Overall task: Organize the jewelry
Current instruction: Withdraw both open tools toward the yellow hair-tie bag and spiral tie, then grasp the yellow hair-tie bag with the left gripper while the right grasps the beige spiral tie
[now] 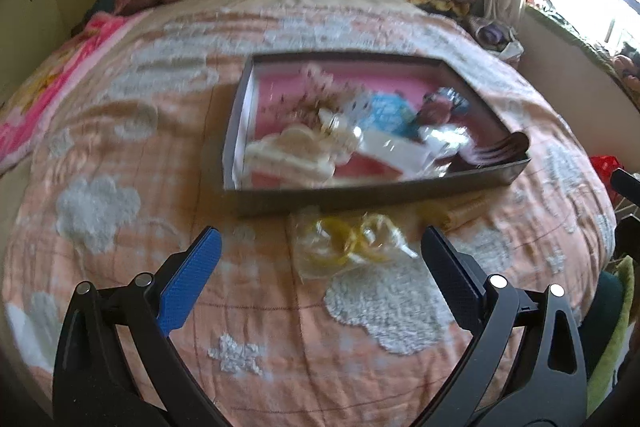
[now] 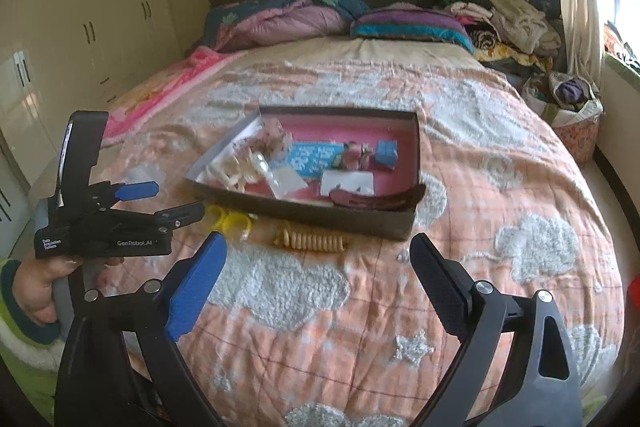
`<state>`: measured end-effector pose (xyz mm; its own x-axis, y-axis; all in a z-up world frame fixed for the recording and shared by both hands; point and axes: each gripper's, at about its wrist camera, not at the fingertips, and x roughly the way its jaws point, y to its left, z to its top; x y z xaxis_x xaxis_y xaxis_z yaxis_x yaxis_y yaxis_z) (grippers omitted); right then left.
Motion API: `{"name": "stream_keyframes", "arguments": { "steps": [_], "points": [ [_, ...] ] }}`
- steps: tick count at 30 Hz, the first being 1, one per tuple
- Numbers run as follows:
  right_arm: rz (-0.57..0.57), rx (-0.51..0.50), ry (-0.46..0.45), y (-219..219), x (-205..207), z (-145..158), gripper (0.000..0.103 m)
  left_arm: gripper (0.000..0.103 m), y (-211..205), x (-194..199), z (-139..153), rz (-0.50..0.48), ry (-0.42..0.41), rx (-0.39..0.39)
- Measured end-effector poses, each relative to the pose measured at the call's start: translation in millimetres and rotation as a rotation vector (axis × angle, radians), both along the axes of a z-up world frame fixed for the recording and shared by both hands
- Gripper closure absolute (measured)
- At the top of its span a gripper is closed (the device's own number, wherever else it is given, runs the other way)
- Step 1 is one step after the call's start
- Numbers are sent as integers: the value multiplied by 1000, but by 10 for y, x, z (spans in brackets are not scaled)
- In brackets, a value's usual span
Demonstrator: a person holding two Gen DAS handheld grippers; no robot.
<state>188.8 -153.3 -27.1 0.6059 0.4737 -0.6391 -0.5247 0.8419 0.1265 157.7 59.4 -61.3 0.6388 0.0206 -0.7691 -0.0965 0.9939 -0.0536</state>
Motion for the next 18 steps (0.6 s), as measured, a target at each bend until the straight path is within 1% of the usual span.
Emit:
{"name": "stream_keyframes", "arguments": {
  "steps": [6, 11, 13, 14, 15, 16, 17, 18],
  "points": [
    [-14, -29, 56, 27, 185, -282, 11, 10, 48, 114, -256, 8, 57, -34],
    [-22, -55, 117, 67, 393, -565, 11, 10, 62, 229, -408, 11, 78, -67],
    [-15, -70, 125, 110, 449, -643, 11, 10, 53, 285, -469, 5, 85, -80],
    [-11, -74, 128, 126, 467, -665, 11, 16, 46, 305, -485, 3, 86, -78],
    [-5, -76, 132, 152, 490, -690, 11, 28, 27, 323, -494, -11, 84, -80],
    [0, -74, 134, 168, 505, -701, 11, 33, 9, 328, -494, -22, 80, -80],
    [7, -70, 140, 205, 537, -724, 11, 48, -26, 333, -480, -42, 78, -74],
    [13, -69, 148, 244, 569, -746, 11, 57, -52, 336, -469, -60, 76, -70]
  ]
}}
